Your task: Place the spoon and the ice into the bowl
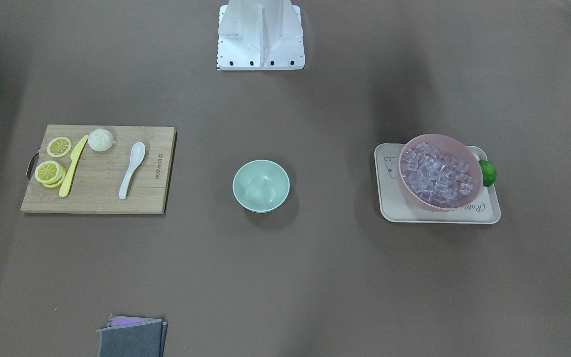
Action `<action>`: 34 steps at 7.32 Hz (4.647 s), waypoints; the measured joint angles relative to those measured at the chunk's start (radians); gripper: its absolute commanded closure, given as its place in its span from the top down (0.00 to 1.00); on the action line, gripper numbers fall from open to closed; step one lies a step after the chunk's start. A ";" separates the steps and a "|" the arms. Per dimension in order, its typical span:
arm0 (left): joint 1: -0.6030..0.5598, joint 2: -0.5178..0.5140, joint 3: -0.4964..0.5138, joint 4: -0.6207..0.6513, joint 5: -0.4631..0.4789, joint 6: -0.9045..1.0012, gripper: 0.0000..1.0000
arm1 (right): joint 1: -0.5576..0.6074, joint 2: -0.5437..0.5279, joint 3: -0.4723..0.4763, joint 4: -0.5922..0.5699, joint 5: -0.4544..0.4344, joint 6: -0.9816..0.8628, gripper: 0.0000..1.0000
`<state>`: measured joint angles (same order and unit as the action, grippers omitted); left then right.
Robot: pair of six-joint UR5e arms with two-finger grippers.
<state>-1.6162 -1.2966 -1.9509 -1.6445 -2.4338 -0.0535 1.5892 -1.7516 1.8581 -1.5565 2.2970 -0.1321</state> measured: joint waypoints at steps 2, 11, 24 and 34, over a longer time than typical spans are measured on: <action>0.001 -0.002 0.005 0.005 0.007 -0.001 0.98 | 0.002 0.026 -0.001 -0.076 -0.015 0.003 1.00; 0.005 0.002 0.070 -0.027 -0.001 -0.003 0.98 | 0.006 0.005 0.006 -0.107 -0.004 -0.005 1.00; 0.037 -0.038 0.087 -0.141 -0.143 -0.242 0.98 | -0.074 0.057 0.016 0.011 0.106 0.091 0.99; 0.560 -0.458 0.123 -0.140 0.065 -1.087 0.90 | -0.801 0.314 0.077 0.254 -0.211 1.155 0.85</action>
<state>-1.0565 -1.7542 -1.8275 -1.7845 -2.3684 -1.1407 0.7880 -1.4376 1.9347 -1.3027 2.0865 1.0226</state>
